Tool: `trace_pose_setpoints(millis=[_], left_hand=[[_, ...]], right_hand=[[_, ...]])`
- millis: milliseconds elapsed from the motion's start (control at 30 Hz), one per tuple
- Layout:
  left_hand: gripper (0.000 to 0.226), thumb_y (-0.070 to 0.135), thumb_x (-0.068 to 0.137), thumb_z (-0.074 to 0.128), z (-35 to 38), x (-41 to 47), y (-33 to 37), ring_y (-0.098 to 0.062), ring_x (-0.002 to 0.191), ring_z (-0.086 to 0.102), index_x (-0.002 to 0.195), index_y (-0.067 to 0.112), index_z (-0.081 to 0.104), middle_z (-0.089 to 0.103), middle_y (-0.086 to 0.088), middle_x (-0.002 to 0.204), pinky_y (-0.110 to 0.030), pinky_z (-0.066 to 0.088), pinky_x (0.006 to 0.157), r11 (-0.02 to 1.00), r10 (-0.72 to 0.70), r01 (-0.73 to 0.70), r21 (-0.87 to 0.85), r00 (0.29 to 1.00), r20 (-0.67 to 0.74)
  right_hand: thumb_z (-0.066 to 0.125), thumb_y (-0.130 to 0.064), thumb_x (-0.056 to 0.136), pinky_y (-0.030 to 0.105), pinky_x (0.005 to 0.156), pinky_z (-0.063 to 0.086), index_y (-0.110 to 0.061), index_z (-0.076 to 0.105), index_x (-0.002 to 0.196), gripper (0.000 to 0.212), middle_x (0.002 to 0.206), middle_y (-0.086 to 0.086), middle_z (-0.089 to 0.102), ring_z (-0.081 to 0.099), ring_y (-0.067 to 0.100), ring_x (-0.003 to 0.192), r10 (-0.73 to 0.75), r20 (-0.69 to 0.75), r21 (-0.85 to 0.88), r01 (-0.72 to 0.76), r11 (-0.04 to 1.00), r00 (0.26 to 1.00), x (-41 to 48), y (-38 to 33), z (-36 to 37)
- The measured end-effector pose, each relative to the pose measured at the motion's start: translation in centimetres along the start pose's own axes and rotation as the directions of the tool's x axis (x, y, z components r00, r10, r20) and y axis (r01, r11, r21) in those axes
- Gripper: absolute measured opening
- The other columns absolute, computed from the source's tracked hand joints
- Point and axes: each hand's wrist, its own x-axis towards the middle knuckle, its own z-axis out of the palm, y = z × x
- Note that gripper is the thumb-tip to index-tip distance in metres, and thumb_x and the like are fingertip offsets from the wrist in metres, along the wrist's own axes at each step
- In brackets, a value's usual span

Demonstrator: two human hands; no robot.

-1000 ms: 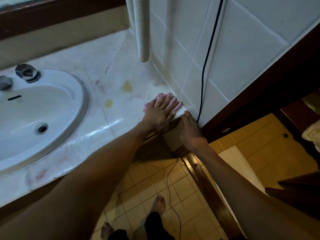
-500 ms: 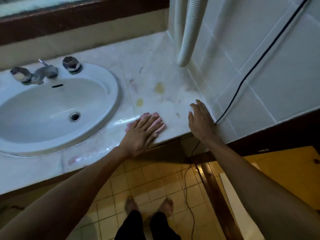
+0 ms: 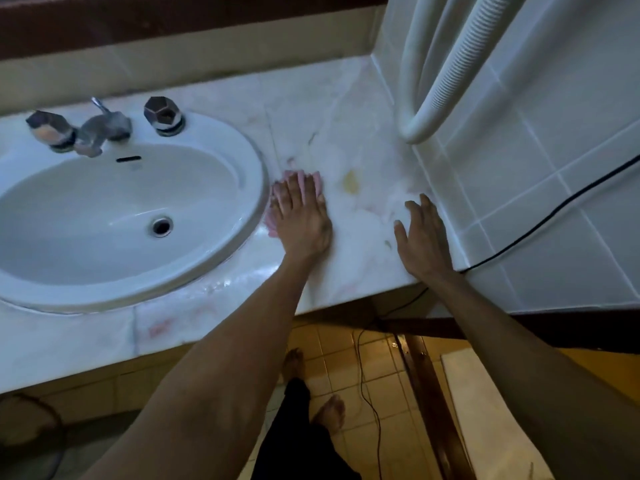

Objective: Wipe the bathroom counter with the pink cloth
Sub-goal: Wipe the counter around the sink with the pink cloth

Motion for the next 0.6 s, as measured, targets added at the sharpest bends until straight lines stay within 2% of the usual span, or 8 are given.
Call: trace_pose_setpoints(millis=[67, 133, 200, 233, 333, 400, 500, 600], left_hand=[[0.061, 0.045, 0.109, 0.010, -0.2, -1.9, -1.2, -0.034, 0.162, -0.006, 0.167, 0.028, 0.009, 0.002, -0.005, 0.176, -0.056, 0.001, 0.130, 0.977, 0.198, -0.202, 0.068, 0.978, 0.063], [0.057, 0.043, 0.111, 0.011, -1.2, -3.8, -3.9, -0.027, 0.162, -0.006, 0.167, 0.031, 0.010, 0.004, -0.001, 0.176, -0.052, 0.004, 0.131, 0.861, 0.469, -0.491, 0.129, 0.867, 0.170], [0.055, 0.041, 0.112, 0.011, -2.9, -3.0, -5.8, -0.021, 0.163, -0.004, 0.166, 0.034, 0.012, 0.008, 0.002, 0.175, -0.047, 0.004, 0.131, 0.753, 0.604, -0.643, 0.138, 0.760, 0.240], [0.055, 0.041, 0.112, 0.010, -3.2, -1.8, -6.1, -0.021, 0.163, -0.002, 0.166, 0.035, 0.012, 0.009, 0.003, 0.175, -0.047, 0.006, 0.131, 0.756, 0.598, -0.634, 0.163, 0.770, 0.225], [0.058, 0.047, 0.108, 0.005, -2.5, 2.7, -3.9, -0.027, 0.162, 0.001, 0.165, 0.039, 0.010, 0.008, 0.005, 0.175, -0.052, 0.011, 0.129, 0.912, 0.342, -0.364, 0.190, 0.930, 0.136], [0.065, 0.050, 0.102, -0.002, -1.7, 5.6, -1.2, -0.031, 0.162, 0.005, 0.165, 0.040, 0.012, 0.011, 0.003, 0.175, -0.055, 0.013, 0.127, 0.951, 0.238, -0.255, 0.173, 0.964, 0.116], [0.070, 0.048, 0.098, -0.005, -0.6, 8.8, 2.4, -0.033, 0.161, 0.007, 0.165, 0.037, 0.015, 0.018, 0.000, 0.173, -0.057, 0.012, 0.126, 0.942, 0.289, -0.311, 0.123, 0.942, 0.172], [0.064, 0.050, 0.104, -0.001, -0.1, 7.4, 4.6, -0.031, 0.162, 0.001, 0.165, 0.039, 0.014, 0.013, 0.000, 0.175, -0.058, 0.008, 0.127, 0.852, 0.482, -0.516, 0.085, 0.838, 0.255]], right_hand=[[0.043, -0.030, 0.103, 0.044, 0.122, 0.021, -0.006, 0.038, 0.146, 0.050, 0.162, 0.019, 0.023, 0.021, 0.033, 0.150, 0.021, -0.023, 0.009, -0.021, 1.000, 1.000, 1.1, -0.1, 0.0], [0.044, -0.029, 0.103, 0.047, 0.122, 0.021, -0.005, 0.039, 0.145, 0.049, 0.161, 0.021, 0.024, 0.021, 0.035, 0.150, 0.040, -0.031, 0.016, -0.039, 0.999, 0.999, 2.2, -0.3, -0.1], [0.046, -0.029, 0.102, 0.049, 0.122, 0.022, -0.006, 0.041, 0.143, 0.048, 0.159, 0.021, 0.027, 0.022, 0.035, 0.149, 0.045, -0.054, 0.011, -0.044, 0.999, 0.998, 2.9, -0.2, -0.1], [0.046, -0.030, 0.102, 0.049, 0.121, 0.023, -0.006, 0.042, 0.142, 0.047, 0.159, 0.022, 0.029, 0.024, 0.035, 0.149, 0.035, -0.068, 0.004, -0.034, 0.999, 0.997, 3.0, -0.1, 0.2], [0.043, -0.032, 0.103, 0.048, 0.122, 0.023, -0.008, 0.040, 0.143, 0.046, 0.160, 0.020, 0.028, 0.024, 0.033, 0.149, 0.030, -0.118, 0.003, -0.030, 1.000, 0.993, 2.6, 0.0, 0.9], [0.039, -0.033, 0.104, 0.047, 0.124, 0.019, -0.012, 0.038, 0.146, 0.047, 0.162, 0.016, 0.026, 0.021, 0.030, 0.151, 0.039, -0.144, 0.017, -0.037, 0.999, 0.989, 2.0, 0.1, 1.4], [0.039, -0.034, 0.104, 0.045, 0.124, 0.020, -0.015, 0.039, 0.146, 0.046, 0.162, 0.011, 0.028, 0.022, 0.026, 0.151, 0.036, -0.199, 0.041, -0.028, 0.999, 0.979, 1.8, 0.3, 1.8], [0.041, -0.035, 0.103, 0.044, 0.123, 0.023, -0.014, 0.041, 0.144, 0.047, 0.160, 0.009, 0.032, 0.025, 0.024, 0.150, 0.065, -0.233, 0.064, -0.051, 0.997, 0.970, 2.0, 0.2, 1.9]])
